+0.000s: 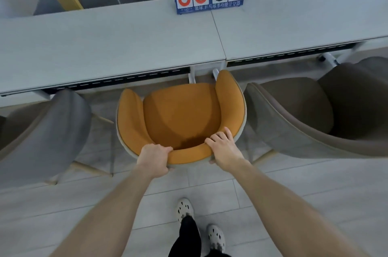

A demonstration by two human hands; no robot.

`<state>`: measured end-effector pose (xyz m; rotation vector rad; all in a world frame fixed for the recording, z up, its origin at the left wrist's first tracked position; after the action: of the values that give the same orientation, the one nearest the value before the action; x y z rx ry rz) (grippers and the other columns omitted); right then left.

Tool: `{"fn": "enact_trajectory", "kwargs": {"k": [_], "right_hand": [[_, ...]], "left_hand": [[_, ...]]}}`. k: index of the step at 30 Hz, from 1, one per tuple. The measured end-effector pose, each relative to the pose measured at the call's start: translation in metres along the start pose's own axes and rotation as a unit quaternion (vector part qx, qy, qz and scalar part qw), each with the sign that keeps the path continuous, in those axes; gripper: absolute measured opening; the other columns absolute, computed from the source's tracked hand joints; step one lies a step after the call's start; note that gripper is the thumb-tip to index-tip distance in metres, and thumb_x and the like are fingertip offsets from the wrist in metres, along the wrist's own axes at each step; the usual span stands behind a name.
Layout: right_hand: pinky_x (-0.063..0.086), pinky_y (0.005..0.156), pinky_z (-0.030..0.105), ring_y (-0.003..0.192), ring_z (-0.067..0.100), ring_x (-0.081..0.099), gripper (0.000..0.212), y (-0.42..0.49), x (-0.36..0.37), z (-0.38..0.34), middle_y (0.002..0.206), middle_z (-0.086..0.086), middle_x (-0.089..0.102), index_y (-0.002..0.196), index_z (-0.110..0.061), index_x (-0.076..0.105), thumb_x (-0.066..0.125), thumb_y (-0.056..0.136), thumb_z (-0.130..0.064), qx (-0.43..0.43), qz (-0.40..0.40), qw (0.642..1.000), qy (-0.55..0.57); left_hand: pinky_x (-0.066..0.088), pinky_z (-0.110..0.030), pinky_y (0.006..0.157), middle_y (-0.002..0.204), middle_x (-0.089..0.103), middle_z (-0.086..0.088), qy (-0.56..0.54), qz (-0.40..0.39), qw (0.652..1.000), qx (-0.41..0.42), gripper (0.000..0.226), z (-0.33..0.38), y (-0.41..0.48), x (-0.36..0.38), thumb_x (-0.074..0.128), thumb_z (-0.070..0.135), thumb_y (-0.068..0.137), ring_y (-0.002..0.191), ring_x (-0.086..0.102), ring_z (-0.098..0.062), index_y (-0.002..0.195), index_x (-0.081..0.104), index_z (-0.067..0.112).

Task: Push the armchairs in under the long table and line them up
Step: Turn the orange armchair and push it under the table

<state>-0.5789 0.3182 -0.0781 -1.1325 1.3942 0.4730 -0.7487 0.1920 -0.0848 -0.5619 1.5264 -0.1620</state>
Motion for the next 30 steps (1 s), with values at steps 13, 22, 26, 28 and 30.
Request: {"fn": "enact_trajectory", "kwargs": {"k": [13,22,26,28,30], "right_hand": [[0.008,0.132,0.056,0.139,0.032,0.047,0.070,-0.052,0.040,-0.048,0.137,0.003,0.061,0.143,-0.024,0.055,0.085,0.084,-0.046,-0.066,-0.008,0.998,0.002],[-0.003,0.132,0.060,0.151,0.030,0.034,0.093,-0.056,0.036,-0.031,0.146,0.000,0.055,0.145,-0.031,0.055,0.075,0.070,-0.081,-0.015,0.017,1.000,-0.001],[-0.003,0.131,0.061,0.147,0.030,0.037,0.096,-0.054,0.038,-0.032,0.141,-0.001,0.055,0.143,-0.032,0.056,0.071,0.066,-0.088,-0.006,0.018,1.000,-0.004],[-0.003,0.131,0.062,0.146,0.030,0.037,0.097,-0.054,0.038,-0.032,0.139,-0.001,0.055,0.143,-0.033,0.056,0.071,0.066,-0.090,-0.002,0.018,1.000,-0.005],[-0.002,0.131,0.062,0.145,0.030,0.038,0.096,-0.055,0.037,-0.032,0.138,-0.001,0.055,0.142,-0.033,0.056,0.071,0.066,-0.090,0.002,0.019,1.000,-0.005]], "left_hand": [[0.058,-0.041,0.090,0.114,0.074,0.013,-0.020,-0.014,0.998,-0.049,0.065,0.005,-0.085,0.047,0.070,0.072,0.079,0.103,0.069,-0.020,0.136,0.059,0.042],[0.034,-0.043,0.121,0.128,0.069,0.013,-0.072,-0.001,0.996,-0.051,0.069,0.000,-0.091,0.065,0.080,0.061,0.080,0.125,0.060,-0.018,0.141,0.055,0.043],[0.034,-0.041,0.119,0.120,0.071,0.012,-0.081,0.008,0.995,-0.050,0.063,-0.001,-0.089,0.067,0.082,0.058,0.080,0.119,0.062,-0.018,0.137,0.058,0.043],[0.035,-0.041,0.117,0.116,0.072,0.013,-0.086,0.013,0.995,-0.046,0.059,-0.001,-0.088,0.068,0.082,0.055,0.080,0.115,0.063,-0.018,0.133,0.060,0.043],[0.037,-0.042,0.115,0.112,0.072,0.012,-0.088,0.016,0.995,-0.044,0.055,0.000,-0.087,0.067,0.082,0.053,0.079,0.112,0.064,-0.019,0.129,0.061,0.042]]}}
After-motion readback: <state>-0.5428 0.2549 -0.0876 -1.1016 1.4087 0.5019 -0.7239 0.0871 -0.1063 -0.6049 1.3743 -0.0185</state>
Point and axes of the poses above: each hand's wrist, its own y-axis towards the middle knuckle, its own x-axis out of the palm, z = x × y, the point moved 10 cm from there along y, towards the middle knuckle
